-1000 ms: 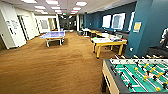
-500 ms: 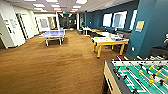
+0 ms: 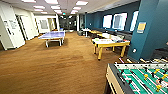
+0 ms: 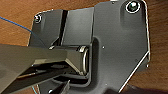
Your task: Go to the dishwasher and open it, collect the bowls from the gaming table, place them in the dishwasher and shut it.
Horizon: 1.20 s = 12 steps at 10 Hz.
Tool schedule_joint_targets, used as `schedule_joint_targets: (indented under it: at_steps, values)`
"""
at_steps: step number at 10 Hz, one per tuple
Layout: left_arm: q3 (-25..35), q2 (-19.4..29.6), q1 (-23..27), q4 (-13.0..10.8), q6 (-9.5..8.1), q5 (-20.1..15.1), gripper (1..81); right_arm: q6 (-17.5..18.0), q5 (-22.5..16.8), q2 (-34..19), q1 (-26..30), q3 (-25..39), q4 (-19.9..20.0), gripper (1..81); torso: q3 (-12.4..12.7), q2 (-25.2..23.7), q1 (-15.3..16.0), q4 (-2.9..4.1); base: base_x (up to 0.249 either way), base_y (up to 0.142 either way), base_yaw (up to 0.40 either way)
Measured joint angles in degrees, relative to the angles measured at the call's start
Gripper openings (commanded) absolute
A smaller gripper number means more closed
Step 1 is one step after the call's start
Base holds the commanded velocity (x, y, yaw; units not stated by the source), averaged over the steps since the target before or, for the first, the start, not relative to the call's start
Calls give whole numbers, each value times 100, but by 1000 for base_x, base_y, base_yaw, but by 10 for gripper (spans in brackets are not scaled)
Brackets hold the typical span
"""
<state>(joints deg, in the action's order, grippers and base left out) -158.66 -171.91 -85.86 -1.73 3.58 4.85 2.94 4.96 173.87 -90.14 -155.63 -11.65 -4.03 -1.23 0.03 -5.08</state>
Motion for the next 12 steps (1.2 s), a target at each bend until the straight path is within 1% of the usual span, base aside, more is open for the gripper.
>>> schedule_joint_targets:
  at_steps: [2, 12]
  values:
    - [1, -9, 11, 0, 2, 7, 811, -2, -9, -11, -13, -2, 2, 811, 0, 0, 0, 0, 159, 70, 0]
    - [0, -13, -38, 0, 2, -9, 811, 0, -6, -26, -38, -16, 0, 811, 0, -2, -2, 0, 164, 0, 0]
